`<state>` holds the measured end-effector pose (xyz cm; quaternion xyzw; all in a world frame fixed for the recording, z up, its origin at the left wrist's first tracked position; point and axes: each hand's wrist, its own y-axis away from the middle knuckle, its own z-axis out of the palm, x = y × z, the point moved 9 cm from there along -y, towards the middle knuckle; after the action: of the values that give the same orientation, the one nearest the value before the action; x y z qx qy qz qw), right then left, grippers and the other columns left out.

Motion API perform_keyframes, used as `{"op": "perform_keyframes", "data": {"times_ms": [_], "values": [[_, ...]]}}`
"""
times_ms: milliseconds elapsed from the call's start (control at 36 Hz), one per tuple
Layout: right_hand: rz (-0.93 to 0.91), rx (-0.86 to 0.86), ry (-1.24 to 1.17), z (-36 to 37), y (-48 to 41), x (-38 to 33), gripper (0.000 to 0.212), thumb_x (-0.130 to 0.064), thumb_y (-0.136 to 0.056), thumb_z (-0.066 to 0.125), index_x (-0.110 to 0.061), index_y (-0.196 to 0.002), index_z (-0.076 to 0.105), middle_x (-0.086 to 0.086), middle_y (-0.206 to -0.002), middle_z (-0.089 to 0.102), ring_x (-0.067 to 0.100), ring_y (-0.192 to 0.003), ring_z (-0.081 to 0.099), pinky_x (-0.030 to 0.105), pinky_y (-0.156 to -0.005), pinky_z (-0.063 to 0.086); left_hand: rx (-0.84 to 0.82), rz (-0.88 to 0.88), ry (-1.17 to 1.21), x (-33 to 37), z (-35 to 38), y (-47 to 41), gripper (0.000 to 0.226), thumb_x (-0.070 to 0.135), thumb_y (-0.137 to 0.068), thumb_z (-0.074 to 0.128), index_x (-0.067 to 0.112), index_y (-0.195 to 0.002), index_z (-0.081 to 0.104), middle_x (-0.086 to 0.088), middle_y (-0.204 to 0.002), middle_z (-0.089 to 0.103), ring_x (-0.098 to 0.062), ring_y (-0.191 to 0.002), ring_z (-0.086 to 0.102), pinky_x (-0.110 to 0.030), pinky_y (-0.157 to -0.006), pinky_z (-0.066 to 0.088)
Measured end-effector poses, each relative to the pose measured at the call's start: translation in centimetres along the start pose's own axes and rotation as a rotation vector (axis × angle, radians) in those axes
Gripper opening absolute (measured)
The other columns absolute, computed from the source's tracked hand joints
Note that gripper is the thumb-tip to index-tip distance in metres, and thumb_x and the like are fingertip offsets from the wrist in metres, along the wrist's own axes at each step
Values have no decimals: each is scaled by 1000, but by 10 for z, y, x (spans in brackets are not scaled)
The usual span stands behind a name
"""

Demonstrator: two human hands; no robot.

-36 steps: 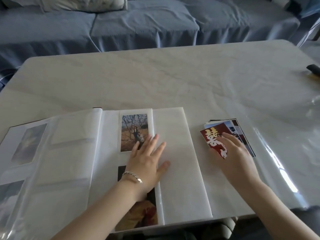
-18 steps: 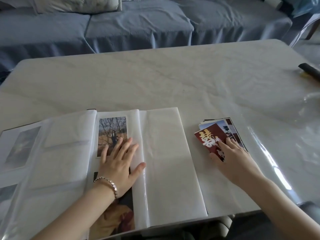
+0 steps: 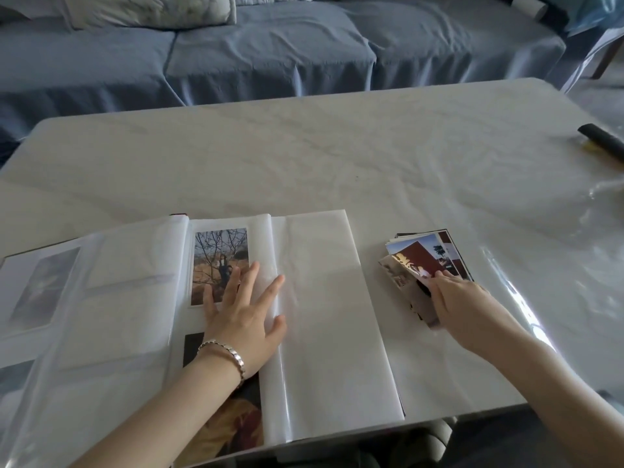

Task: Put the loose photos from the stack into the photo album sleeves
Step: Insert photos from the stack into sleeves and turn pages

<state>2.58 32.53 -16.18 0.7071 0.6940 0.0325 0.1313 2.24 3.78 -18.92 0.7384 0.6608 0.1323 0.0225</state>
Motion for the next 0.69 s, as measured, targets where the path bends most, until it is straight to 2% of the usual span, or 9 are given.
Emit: {"op": "perform_keyframes", "data": {"times_ms": [83, 167, 222, 333, 417, 472, 556, 611, 694], "values": [[43, 18, -22, -4, -1, 7, 21, -10, -96, 37, -22, -92, 55, -1, -85, 62, 27, -89, 61, 27, -67, 37, 64, 88, 42, 9, -10, 2, 57, 33, -92, 42, 40, -145, 21, 6, -157, -11, -17, -144, -15, -49, -113, -8], [98, 109, -130, -17, 0, 7, 34, 0, -88, 44, -16, -115, 57, 5, -92, 70, 26, -75, 58, 31, -62, 43, 239, 358, 93, 31, -31, 11, 52, -3, -69, 70, 11, -119, 63, -13, -147, 37, -31, -138, 22, -58, -108, 25], [68, 247, -240, -35, 8, -5, 40, 3, -86, 51, -16, -120, 57, 6, -99, 68, 24, -66, 51, 28, -57, 37, 266, 467, 103, 40, -34, 17, 50, -17, -56, 73, 3, -102, 70, -16, -132, 53, -36, -125, 45, -60, -99, 35], [-74, 377, -393, -49, 21, -51, 66, 18, -76, 47, -15, -133, 51, 8, -122, 62, 30, -95, 62, 21, -74, 38, 254, 521, 301, 44, -33, 17, 48, -25, -62, 63, 4, -101, 71, -8, -104, 70, -21, -99, 67, -40, -89, 51], [-213, 303, -483, -34, 26, -93, 73, 24, -75, 41, -10, -140, 40, 8, -142, 45, 23, -126, 47, 9, -99, 22, 90, 254, 681, 23, -25, 9, 17, 23, -89, 61, 29, -104, 64, 6, -107, 68, 1, -98, 62, -13, -93, 44], [-294, 239, -503, -21, 30, -119, 74, 23, -77, 36, -9, -144, 30, 6, -150, 31, 17, -138, 30, 11, -108, 12, -30, 74, 983, 15, -19, 7, 36, 63, -76, 56, 35, -98, 62, 8, -101, 70, -1, -96, 63, -21, -93, 47], [-407, 138, -493, 0, 31, -150, 75, 20, -78, 33, -9, -146, 18, 5, -155, 14, 6, -139, -1, 6, -107, -6, -82, 56, 1078, 16, -23, 4, 75, 84, -57, 46, 23, -95, 67, -2, -92, 71, -12, -87, 65, -19, -82, 46], [-491, 71, -446, 12, 31, -169, 75, 17, -80, 32, -9, -147, 11, 5, -156, 6, 3, -132, -15, 4, -103, -15, -121, -15, 1055, 12, -18, 3, 74, 80, -60, 49, 17, -90, 72, -11, -87, 71, -21, -80, 64, -22, -75, 44], [-578, 51, -370, 22, 33, -184, 64, 6, -91, 34, -12, -147, 9, 2, -156, 5, 3, -135, -14, 8, -104, -17, -70, -212, 1103, -6, -10, 2, 29, 41, -84, 63, 14, -80, 74, -14, -90, 72, -22, -85, 66, -32, -83, 47]]}}
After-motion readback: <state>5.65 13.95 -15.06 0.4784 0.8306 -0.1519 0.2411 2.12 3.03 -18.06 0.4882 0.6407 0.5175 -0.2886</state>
